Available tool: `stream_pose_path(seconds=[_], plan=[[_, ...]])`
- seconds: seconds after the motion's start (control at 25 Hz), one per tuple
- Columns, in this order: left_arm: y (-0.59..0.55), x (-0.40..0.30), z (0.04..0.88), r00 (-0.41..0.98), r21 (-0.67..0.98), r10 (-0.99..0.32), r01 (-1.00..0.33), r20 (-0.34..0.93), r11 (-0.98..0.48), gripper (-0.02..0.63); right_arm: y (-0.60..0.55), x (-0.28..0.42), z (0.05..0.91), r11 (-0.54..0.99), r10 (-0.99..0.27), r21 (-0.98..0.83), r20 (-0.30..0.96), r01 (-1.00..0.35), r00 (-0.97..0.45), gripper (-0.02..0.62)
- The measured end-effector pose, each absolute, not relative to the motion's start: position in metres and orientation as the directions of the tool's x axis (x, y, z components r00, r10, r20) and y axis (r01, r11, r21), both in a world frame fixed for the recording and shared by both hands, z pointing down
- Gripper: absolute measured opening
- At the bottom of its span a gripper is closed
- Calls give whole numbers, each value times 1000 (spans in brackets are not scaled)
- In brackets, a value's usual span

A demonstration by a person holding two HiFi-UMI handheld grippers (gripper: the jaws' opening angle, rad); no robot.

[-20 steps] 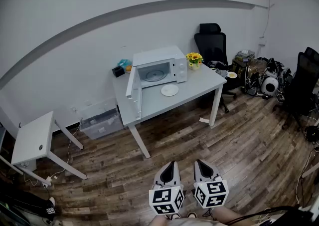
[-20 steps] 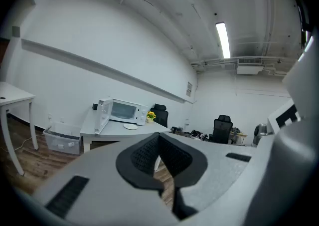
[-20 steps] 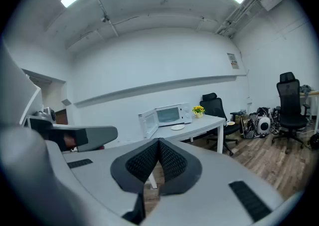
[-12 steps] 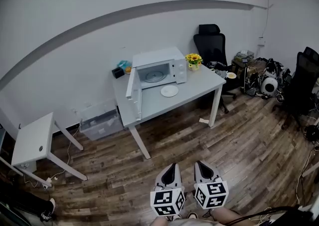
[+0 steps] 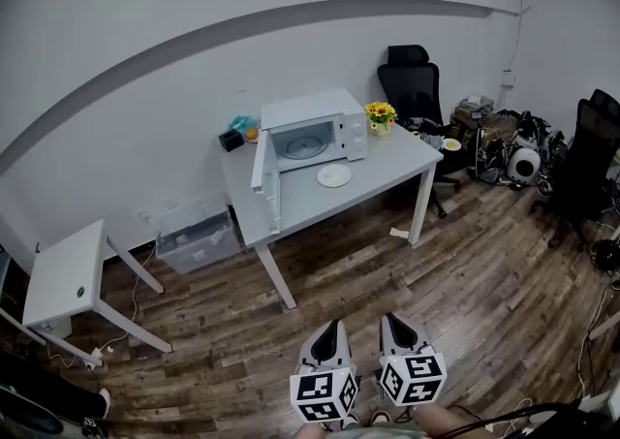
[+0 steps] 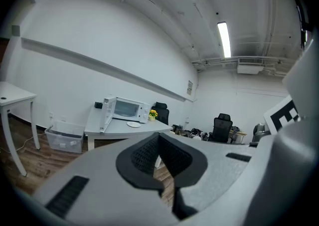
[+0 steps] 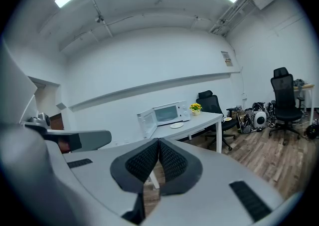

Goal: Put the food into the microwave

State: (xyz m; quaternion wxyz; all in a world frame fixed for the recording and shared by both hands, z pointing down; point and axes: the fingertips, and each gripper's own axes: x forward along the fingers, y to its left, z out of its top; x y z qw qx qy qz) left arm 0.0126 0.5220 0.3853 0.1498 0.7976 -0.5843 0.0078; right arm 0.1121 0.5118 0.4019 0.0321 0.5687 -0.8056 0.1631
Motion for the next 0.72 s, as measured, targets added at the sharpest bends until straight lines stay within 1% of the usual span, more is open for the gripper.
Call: stream_pose_path(seconds=[0.32, 0.72], plan=[[515, -13, 391, 315, 235, -930, -934, 190, -268, 2, 512, 104, 418, 249, -903, -217, 299, -944, -307, 17], [484, -15, 395, 330, 224, -925, -932, 190, -286, 2, 480, 99, 421, 241, -907, -198, 304, -950, -293, 17]])
